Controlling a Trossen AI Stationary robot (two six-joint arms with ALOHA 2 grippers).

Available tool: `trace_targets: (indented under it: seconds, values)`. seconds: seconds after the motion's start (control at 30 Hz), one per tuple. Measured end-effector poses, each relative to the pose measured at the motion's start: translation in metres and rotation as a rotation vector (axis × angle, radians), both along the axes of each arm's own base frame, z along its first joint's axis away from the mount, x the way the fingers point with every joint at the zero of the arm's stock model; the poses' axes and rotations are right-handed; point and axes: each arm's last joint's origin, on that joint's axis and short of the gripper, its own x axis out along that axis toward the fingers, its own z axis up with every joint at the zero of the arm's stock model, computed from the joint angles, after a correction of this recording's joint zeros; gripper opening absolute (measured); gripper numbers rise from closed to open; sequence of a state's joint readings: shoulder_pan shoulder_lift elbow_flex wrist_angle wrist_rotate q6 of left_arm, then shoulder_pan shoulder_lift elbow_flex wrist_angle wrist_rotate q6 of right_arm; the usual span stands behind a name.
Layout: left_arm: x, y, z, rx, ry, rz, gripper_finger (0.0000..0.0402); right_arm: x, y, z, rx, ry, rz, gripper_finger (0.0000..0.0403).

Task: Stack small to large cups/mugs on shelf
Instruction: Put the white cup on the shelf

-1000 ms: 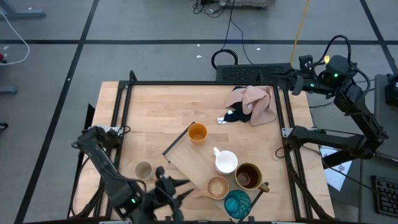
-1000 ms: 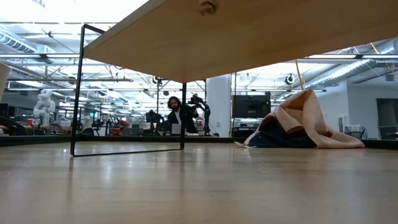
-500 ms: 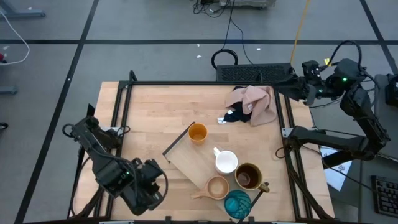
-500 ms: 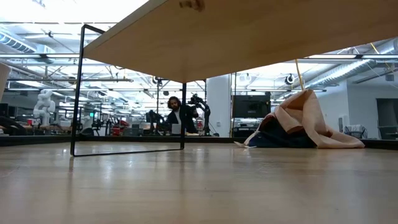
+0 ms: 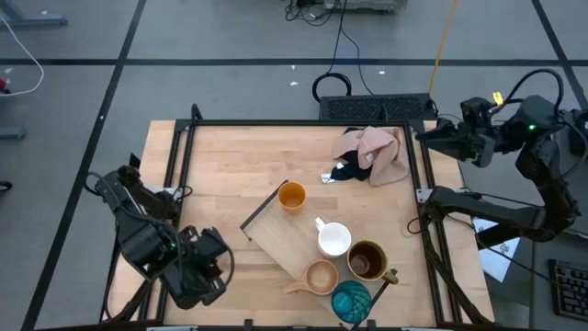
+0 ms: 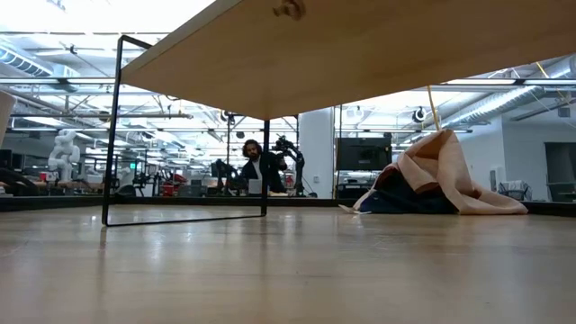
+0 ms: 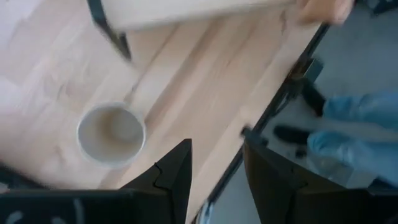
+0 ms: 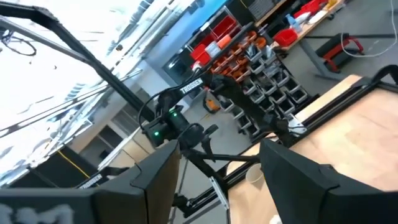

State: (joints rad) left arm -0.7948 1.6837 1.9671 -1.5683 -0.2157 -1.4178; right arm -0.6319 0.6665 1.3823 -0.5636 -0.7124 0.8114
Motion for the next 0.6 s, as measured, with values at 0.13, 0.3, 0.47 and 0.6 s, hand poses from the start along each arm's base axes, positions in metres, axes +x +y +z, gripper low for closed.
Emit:
trace_targets:
  seconds: [0.13, 0.3, 0.47, 0.6]
  values:
    - [-0.002, -0.001, -0.001, -0.048, 0.066, -0.065, 0.0143, 0.0, 0.0, 0.0, 0.012, -0.002, 0.001, 0.0212]
    - [0.001, 0.0, -0.02, -0.027, 0.156, -0.095, 0.0143, 0.0, 0.0, 0.001, 0.023, -0.008, 0.003, 0.0212]
    - [0.007, -0.002, -0.052, -0.014, 0.254, -0.11, 0.0143, 0.0, 0.001, 0.001, 0.038, -0.001, 0.055, 0.0212]
    - [0.013, -0.004, -0.075, -0.04, 0.267, -0.15, 0.0143, 0.0, 0.001, 0.0, 0.047, 0.009, 0.054, 0.0212]
